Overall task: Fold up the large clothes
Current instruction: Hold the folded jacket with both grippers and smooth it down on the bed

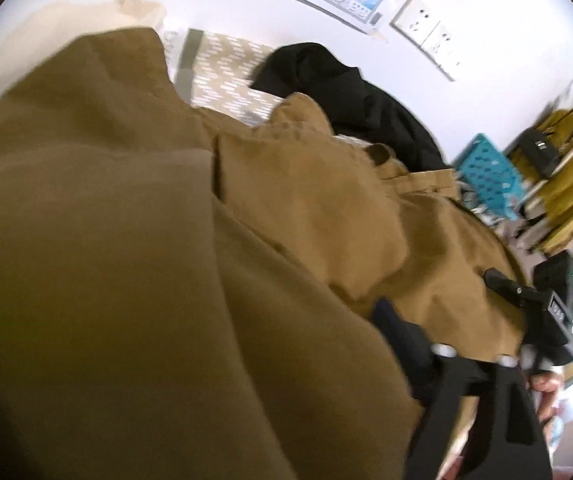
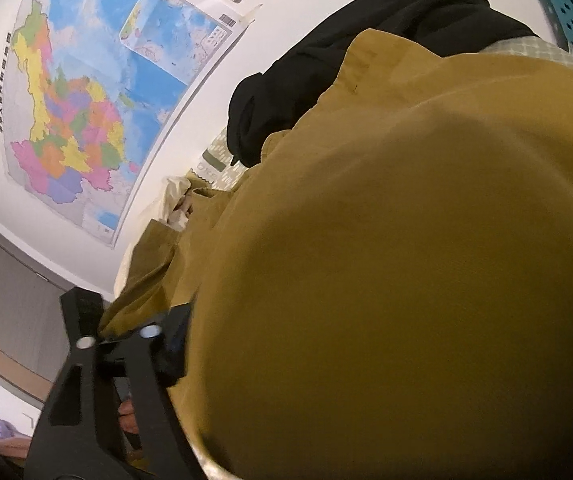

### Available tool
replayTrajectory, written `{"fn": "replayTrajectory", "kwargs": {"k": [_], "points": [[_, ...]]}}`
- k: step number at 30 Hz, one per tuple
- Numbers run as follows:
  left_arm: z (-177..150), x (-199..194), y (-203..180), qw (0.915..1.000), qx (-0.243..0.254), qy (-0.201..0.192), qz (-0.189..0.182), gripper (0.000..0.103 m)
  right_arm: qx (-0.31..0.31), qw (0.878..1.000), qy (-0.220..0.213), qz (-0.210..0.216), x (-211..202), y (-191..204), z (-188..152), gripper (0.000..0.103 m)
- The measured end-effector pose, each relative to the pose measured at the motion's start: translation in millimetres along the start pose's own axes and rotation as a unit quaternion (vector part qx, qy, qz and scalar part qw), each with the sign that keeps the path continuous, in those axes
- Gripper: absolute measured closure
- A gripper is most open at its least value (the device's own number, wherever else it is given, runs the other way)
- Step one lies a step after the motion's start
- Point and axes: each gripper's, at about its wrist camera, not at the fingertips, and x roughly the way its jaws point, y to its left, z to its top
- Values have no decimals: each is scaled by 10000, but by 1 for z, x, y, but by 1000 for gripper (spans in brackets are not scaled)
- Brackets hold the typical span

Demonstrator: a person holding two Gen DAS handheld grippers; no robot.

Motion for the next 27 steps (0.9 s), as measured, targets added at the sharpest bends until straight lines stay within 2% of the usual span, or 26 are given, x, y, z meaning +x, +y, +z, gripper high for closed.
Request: {"fn": "replayTrajectory", "kwargs": {"k": [2,3,6,10,14,16,18,22,25,27], "points": [[3,-1,4,9999,-107,10,118,50,37,10000,14,83,0,-4,2,52],[4,-1,6,9998,-156,21,100,55,57,9998,16,163,0,-5,2,60],[5,-5,4,9999,-109,12,131,60,15,9996,-46,276,-6,-1,4,76],[8,-15,-3,9999,-3,-29,164,64,-111,9991,-162,376,-17,10,6,81],[9,-17,-6,9997,118,-37,216,64,-144,9995,-95,274,-17,12,7,78],[9,-15,-6,9995,153,-16,270,64,-85,9998,30,161,-11,8,6,68],[9,-12,-5,9995,139,39,292,64,-63,9999,72,112,-8,5,4,64],[9,-7,0,9996,107,104,248,62,32,9998,162,142,-1,1,4,49],[9,-2,5,9995,61,167,244,56,41,9998,183,121,4,1,4,45],[9,2,8,9998,43,212,43,41,11,9997,158,185,5,1,5,46]]}}
